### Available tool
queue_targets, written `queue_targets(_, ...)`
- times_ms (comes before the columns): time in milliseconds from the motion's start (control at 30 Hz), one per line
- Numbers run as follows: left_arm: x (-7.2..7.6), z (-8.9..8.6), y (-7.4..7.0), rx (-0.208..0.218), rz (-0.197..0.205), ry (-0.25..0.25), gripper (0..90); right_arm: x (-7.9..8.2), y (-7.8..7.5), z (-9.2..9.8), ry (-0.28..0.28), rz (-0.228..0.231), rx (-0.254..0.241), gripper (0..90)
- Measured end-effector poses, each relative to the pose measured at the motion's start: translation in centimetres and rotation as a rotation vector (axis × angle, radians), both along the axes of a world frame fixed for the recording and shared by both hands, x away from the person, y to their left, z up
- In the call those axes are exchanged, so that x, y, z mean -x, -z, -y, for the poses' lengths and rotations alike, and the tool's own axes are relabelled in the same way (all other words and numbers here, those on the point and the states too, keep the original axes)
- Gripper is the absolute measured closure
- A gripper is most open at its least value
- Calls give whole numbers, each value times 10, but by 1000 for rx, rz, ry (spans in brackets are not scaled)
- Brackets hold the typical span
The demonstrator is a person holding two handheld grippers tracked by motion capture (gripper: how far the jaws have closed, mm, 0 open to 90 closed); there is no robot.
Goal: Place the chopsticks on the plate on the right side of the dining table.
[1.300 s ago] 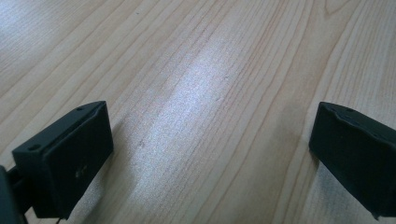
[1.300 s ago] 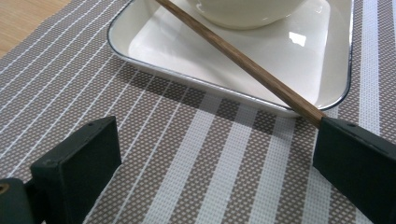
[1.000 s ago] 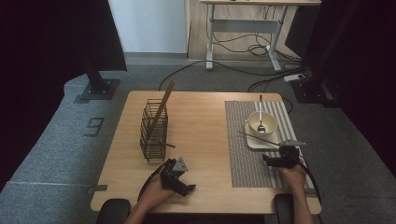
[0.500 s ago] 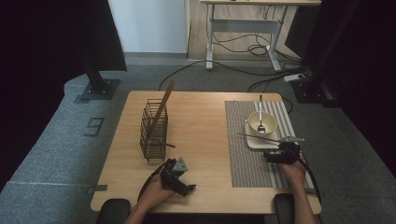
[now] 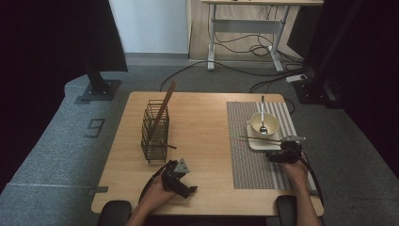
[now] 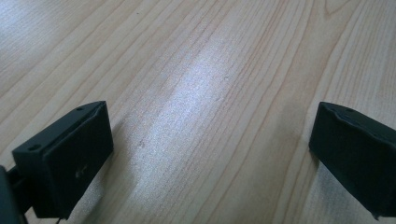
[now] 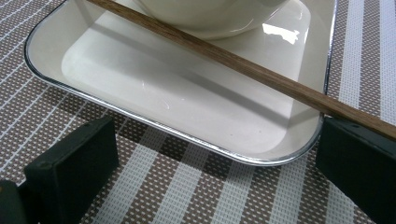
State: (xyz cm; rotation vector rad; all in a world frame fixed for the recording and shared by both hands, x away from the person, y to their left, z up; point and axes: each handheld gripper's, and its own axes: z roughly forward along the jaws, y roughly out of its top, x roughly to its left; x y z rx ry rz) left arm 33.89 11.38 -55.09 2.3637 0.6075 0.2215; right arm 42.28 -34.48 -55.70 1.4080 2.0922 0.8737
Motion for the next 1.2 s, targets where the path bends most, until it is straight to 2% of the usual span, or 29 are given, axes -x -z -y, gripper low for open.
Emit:
queue_targets(700,0,0,0,0,0,0,0,-10,0,6,-53,-23,-19,0)
queue_targets(1200,0,0,0,0,0,0,0,-11,0,7,-67,-23,-21,0)
